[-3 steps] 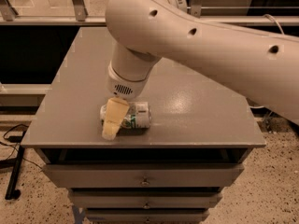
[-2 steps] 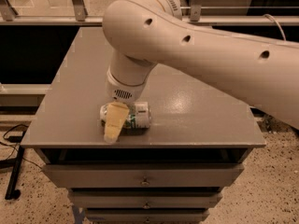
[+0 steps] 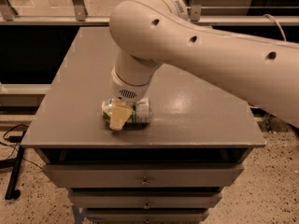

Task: Place 7up can upright

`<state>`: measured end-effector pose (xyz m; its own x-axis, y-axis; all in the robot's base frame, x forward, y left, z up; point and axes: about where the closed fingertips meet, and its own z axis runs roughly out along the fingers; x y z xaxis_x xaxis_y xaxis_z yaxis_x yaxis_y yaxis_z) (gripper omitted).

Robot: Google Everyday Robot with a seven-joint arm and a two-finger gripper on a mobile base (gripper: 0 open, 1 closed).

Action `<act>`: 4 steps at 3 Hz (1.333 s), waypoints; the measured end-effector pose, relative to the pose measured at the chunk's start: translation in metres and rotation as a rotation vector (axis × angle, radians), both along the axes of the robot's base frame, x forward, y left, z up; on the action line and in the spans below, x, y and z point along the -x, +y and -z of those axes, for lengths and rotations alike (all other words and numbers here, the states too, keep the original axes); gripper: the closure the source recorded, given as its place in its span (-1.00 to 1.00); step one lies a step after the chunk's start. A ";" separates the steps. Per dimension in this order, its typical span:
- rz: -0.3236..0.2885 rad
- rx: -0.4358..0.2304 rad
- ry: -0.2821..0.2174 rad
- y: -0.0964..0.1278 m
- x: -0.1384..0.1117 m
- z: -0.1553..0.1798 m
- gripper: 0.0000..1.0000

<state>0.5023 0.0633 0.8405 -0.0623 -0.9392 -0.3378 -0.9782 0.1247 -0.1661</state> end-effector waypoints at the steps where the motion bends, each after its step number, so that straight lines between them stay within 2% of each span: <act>1: 0.002 -0.028 -0.009 0.002 -0.002 -0.020 0.19; 2: 0.006 -0.079 -0.029 0.005 -0.008 -0.049 0.81; 3: 0.013 -0.189 -0.025 0.002 -0.017 -0.073 1.00; 4: 0.008 -0.373 -0.029 -0.006 -0.037 -0.098 1.00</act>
Offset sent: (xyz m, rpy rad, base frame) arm 0.0076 0.0102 0.0671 0.0995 -0.0347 -0.0028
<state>0.5394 0.0573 0.9385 -0.0546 -0.7506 -0.6585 -0.9724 0.1899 -0.1359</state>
